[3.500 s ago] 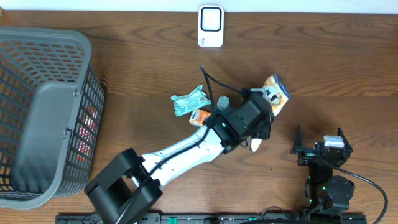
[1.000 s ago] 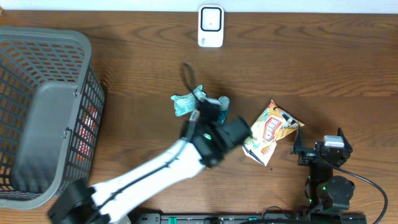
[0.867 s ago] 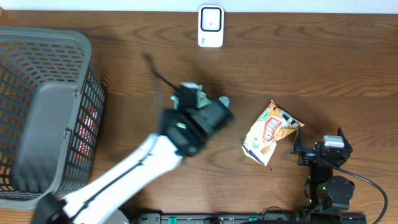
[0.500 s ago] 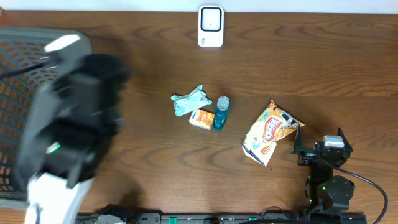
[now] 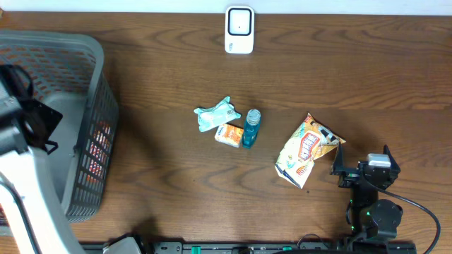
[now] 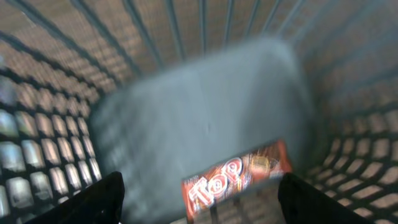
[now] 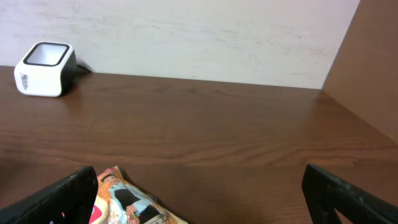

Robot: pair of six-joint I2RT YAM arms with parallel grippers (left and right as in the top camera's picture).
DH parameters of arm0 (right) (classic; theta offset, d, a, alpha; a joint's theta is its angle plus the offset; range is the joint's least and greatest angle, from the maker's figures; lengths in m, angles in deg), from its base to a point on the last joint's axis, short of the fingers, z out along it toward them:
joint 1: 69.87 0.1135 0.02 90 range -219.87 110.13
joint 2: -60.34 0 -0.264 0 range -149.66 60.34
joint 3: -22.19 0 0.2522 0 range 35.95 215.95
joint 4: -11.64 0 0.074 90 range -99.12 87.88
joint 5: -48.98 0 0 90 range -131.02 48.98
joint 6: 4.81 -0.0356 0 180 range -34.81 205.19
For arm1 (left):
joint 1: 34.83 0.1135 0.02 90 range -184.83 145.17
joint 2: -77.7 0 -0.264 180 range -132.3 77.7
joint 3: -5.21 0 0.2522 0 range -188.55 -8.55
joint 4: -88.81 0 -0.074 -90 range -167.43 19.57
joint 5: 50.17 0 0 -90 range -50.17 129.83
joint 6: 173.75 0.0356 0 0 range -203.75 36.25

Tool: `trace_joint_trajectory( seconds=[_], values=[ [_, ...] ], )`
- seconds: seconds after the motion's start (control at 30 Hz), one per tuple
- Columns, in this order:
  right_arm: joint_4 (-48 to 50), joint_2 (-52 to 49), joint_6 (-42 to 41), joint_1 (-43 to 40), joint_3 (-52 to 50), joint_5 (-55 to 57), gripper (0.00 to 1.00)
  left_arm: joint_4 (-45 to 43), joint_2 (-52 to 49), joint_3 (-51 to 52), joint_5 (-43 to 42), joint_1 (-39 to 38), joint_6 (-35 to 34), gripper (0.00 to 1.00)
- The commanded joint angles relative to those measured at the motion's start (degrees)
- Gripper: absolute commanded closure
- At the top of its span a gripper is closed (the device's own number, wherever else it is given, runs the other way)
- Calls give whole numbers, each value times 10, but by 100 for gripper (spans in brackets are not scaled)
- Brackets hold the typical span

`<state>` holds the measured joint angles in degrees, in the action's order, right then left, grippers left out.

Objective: Scan the item barcode
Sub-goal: 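Reach the left gripper into the basket and grasp the red Top chocolate bar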

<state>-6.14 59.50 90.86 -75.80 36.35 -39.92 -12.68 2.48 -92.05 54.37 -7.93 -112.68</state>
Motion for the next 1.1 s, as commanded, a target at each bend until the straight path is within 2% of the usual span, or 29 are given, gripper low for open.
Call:
trace_joint_trajectory(
  seconds=[0.0,0.07,0.2,0.33,0.67,1.07],
  values=[
    [-2,2,6,-4,-1,3,1,22,-57,4,-153,44,-50,8],
    [-2,2,6,-4,-1,3,1,32,-91,10,-184,57,-115,0],
    [-2,2,6,-4,-1,3,1,50,-150,23,-219,66,-257,1],
    [-2,2,6,-4,-1,3,1,51,-205,30,-221,62,-355,1],
    [-2,2,6,-4,-1,3,1,19,-282,59,-220,61,-451,1],
    [-2,2,6,-4,-1,3,1,-211,-282,212,-221,27,-469,1]
  ],
)
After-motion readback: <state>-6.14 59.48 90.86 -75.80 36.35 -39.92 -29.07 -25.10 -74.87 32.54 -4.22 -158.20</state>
